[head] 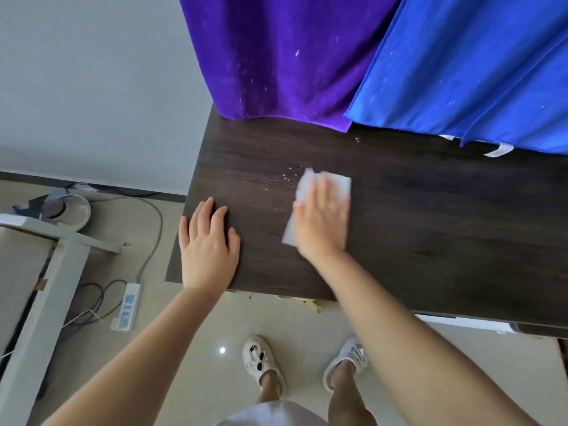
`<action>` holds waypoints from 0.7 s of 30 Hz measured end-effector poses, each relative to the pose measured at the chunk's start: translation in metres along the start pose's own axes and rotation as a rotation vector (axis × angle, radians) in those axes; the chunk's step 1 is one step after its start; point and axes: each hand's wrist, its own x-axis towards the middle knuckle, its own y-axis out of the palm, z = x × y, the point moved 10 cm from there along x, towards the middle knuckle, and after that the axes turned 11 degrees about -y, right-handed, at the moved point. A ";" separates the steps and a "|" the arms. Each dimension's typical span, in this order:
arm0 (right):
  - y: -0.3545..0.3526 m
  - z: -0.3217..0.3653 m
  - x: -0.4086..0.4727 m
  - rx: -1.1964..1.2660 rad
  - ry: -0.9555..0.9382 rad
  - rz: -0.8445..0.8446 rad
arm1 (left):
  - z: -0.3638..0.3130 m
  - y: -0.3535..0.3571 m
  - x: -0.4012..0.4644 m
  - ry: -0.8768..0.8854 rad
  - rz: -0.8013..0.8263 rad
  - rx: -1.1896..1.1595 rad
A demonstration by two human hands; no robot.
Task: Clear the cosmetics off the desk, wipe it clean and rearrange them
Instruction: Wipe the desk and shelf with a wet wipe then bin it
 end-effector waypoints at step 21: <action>-0.013 -0.046 0.104 -0.013 0.127 0.032 | -0.005 0.004 0.000 0.032 -0.002 0.122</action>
